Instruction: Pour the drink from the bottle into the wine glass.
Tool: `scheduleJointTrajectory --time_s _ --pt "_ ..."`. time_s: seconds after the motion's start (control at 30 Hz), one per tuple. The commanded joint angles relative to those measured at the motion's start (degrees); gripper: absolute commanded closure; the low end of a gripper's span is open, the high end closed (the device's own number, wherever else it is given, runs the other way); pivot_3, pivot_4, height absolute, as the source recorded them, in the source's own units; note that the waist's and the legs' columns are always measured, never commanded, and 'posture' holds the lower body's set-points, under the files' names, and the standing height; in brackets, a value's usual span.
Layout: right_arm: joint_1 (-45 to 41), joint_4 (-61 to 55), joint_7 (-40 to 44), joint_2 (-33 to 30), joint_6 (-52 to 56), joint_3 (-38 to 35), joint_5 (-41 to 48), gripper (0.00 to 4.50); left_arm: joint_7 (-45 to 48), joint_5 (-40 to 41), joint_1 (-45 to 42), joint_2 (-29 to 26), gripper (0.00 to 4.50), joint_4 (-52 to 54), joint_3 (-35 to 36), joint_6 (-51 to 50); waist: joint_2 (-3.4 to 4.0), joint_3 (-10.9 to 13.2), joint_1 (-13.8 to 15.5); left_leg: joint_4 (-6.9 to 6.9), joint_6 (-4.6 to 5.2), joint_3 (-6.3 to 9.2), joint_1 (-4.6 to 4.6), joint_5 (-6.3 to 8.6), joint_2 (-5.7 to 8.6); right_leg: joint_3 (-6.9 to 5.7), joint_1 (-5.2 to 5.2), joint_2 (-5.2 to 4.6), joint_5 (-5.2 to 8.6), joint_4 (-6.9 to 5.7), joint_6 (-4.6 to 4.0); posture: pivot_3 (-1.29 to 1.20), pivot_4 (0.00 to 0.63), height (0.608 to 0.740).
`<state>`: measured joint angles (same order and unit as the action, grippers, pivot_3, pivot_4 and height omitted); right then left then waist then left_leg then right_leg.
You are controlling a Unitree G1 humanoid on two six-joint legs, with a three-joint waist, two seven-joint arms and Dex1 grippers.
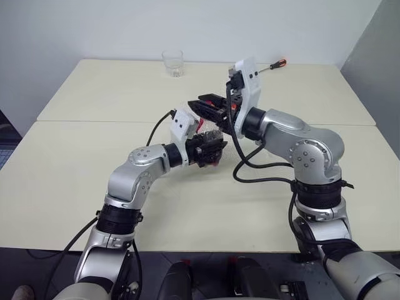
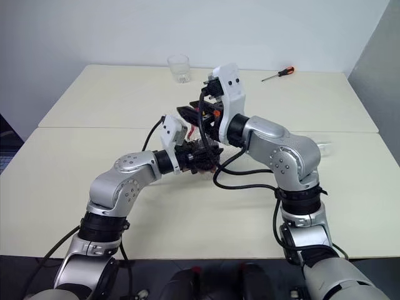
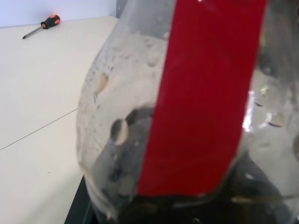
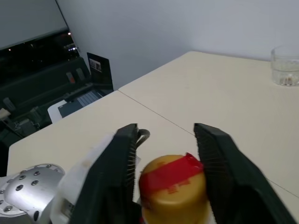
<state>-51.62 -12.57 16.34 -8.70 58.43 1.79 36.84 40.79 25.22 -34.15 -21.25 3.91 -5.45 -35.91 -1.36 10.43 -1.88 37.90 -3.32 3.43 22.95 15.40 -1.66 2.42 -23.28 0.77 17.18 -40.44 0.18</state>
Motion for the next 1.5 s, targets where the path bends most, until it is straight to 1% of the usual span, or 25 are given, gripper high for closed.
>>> scheduleJointTrajectory --time_s 0.03,0.27,0.43,0.5,0.67,0.87,1.0,1.23,1.5 --pt "0.3 -1.5 1.2 -0.2 -1.0 0.2 -0.1 3.23 0.3 0.3 -2.1 0.3 2.51 2.7 0.6 0.8 0.0 0.0 0.0 0.0 0.0 0.0 0.0 0.0 0.0 -0.01 0.0 0.0 0.0 0.0 0.0 0.0 0.15 0.74" --pt "0.8 -1.2 3.3 -1.5 -2.9 0.7 -1.2 3.23 0.4 2.1 -1.6 0.1 2.51 5.3 1.1 -1.2 0.0 0.0 0.0 0.0 0.0 0.01 0.0 0.0 0.0 -0.01 0.0 0.01 0.0 0.0 0.0 0.0 0.15 0.74" --pt "1.7 -1.5 8.0 -2.1 -3.9 -0.8 1.7 3.23 2.8 9.9 -1.0 -0.9 2.51 12.0 3.7 -7.9 0.0 0.0 0.0 -0.01 0.0 0.01 0.01 0.0 -0.01 -0.01 0.0 0.01 0.0 0.02 0.0 0.0 0.15 0.74" --pt "1.5 0.0 13.8 -3.6 -3.4 -2.2 5.4 3.23 5.2 16.8 -1.1 -2.5 2.51 15.7 5.6 -12.7 0.01 0.0 0.0 -0.03 0.0 0.03 0.0 0.0 -0.01 -0.02 0.0 0.01 0.0 0.03 0.0 0.0 0.15 0.74" --pt "-0.5 4.3 25.4 -7.9 -1.2 -3.5 12.1 3.23 9.6 27.5 -1.7 -7.0 2.51 20.8 7.9 -19.7 0.04 0.0 -0.1 0.01 0.01 0.03 -0.01 0.0 -0.01 -0.04 0.02 0.02 0.0 0.02 0.01 0.0 0.15 0.74" --pt "-2.7 7.5 36.5 -13.6 2.9 -1.6 17.2 3.23 14.3 35.0 -2.1 -12.9 2.51 23.6 8.5 -23.9 0.11 0.1 -0.1 0.01 0.01 0.05 -0.04 0.0 0.03 -0.06 0.03 0.11 0.0 0.0 0.0 0.0 0.15 0.74" --pt "-3.3 9.3 41.4 -15.2 3.9 -0.7 19.1 3.23 16.9 38.4 -2.8 -15.0 2.51 23.7 8.8 -24.9 0.13 0.1 -0.1 -0.01 0.01 0.05 -0.03 0.01 0.03 -0.06 0.03 0.11 0.01 0.04 0.0 0.0 0.15 0.74" --pt "-3.6 8.8 41.8 -14.2 3.7 -1.2 20.9 3.23 16.1 39.9 -3.9 -15.0 2.51 23.0 8.5 -24.7 0.13 0.2 -0.1 0.01 0.01 0.04 -0.02 0.0 0.02 -0.06 0.03 0.11 0.01 0.04 0.0 0.0 0.15 0.74" --pt "-4.0 8.5 37.2 -12.9 1.6 -2.8 20.0 3.23 15.9 36.6 -3.3 -14.3 2.51 22.3 7.0 -22.8 0.14 0.2 0.0 0.0 0.01 0.03 -0.03 0.0 0.01 -0.04 0.03 0.11 0.01 0.06 0.0 0.0 0.15 0.74"
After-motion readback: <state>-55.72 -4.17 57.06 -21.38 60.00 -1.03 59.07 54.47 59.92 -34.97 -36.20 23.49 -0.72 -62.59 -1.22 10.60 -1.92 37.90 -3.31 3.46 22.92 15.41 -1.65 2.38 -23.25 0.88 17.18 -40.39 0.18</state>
